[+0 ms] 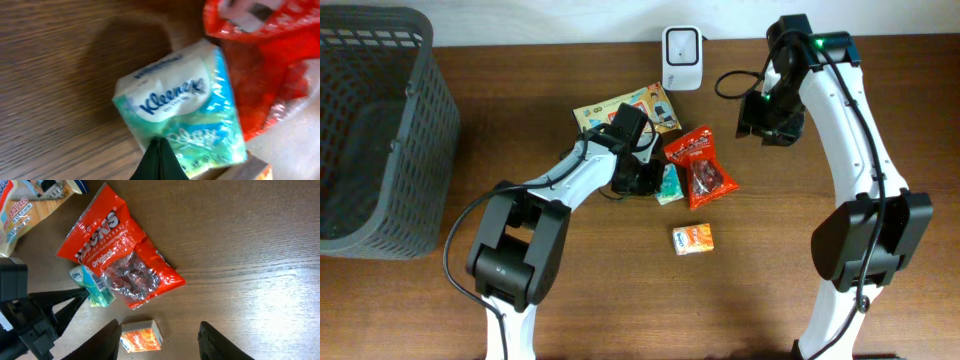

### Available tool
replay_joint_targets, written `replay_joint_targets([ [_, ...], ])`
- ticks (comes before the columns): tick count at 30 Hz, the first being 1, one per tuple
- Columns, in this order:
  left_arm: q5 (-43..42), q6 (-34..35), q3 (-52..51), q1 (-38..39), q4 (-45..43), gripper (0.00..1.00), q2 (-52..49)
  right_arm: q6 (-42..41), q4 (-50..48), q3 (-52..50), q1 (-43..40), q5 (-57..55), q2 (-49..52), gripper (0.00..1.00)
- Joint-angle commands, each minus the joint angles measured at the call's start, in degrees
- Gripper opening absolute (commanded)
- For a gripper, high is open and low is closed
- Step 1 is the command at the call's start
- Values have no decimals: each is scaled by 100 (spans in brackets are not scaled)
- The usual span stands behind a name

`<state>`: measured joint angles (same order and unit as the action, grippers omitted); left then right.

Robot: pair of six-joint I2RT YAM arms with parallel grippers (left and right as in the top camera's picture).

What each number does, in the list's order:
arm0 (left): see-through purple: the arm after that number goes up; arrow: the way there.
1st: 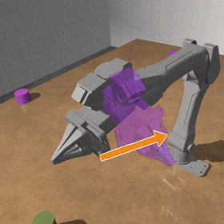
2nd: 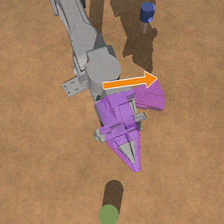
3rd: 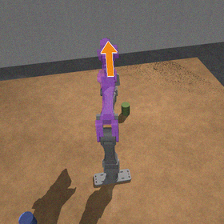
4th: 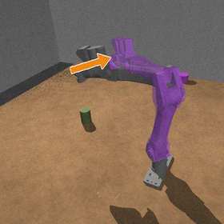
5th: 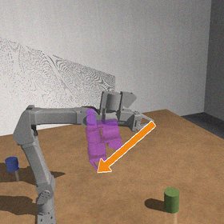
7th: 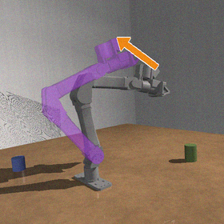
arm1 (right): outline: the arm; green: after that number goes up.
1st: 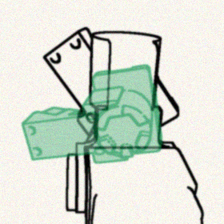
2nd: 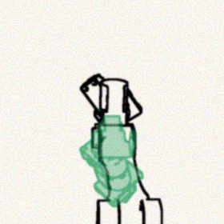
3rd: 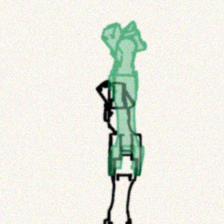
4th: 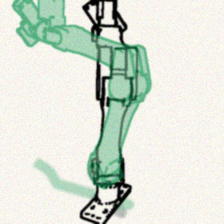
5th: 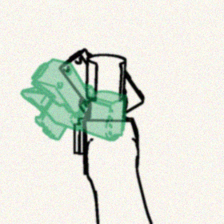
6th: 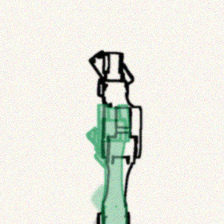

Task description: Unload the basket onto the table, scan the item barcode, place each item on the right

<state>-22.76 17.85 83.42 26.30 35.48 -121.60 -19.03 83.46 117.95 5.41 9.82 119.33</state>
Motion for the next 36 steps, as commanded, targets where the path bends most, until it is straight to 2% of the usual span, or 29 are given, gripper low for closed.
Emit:
replay_joint_targets([
  [1, 1257, 492, -81, -33, 142, 0, -184, 44, 70, 83, 24, 7, 0, 51],
  [10, 1314, 490, -79, -227, 118, 0, -184, 42, 192, 81, 24, 9, 0, 52],
  [13, 962, 470, 42, -289, 219, 0, -118, 42, 208, 42, 24, 9, 0, 59],
  [17, -345, -422, 225, -334, 212, 0, 188, 42, 166, 20, 24, 9, 9, 69],
  [18, -597, -496, 243, -332, 201, 0, 271, 39, 151, 17, 24, 9, 9, 77],
  [19, -702, -494, 243, -321, 201, 0, 330, 39, 131, 17, 24, 9, 11, 82],
  [23, -367, -490, 190, -269, 186, 0, 328, 44, 44, -94, 26, 9, 11, 83],
  [24, -232, -490, 192, -269, 184, 6, 328, 83, -52, -208, 37, 11, 9, 84],
  [25, -136, -490, 192, -286, 170, 22, 328, 87, -157, -323, 59, 9, 11, 84],
  [27, -144, -452, 192, -385, 120, 37, 328, 243, -533, -699, 140, 9, 9, 85],
  [29, -151, -444, 192, -516, 136, 79, 328, 275, -916, -1064, 249, 13, 11, 85],
  [30, -149, -444, 192, -557, 151, 87, 328, 278, -1102, -1222, 319, 11, 11, 85],
  [33, -142, -446, 192, -730, 243, 99, 328, 409, -1550, -1504, 658, -31, 11, 85],
  [36, -140, -444, 192, -916, 350, 99, 328, 402, -1917, -1561, 1154, -813, 11, 85],
])
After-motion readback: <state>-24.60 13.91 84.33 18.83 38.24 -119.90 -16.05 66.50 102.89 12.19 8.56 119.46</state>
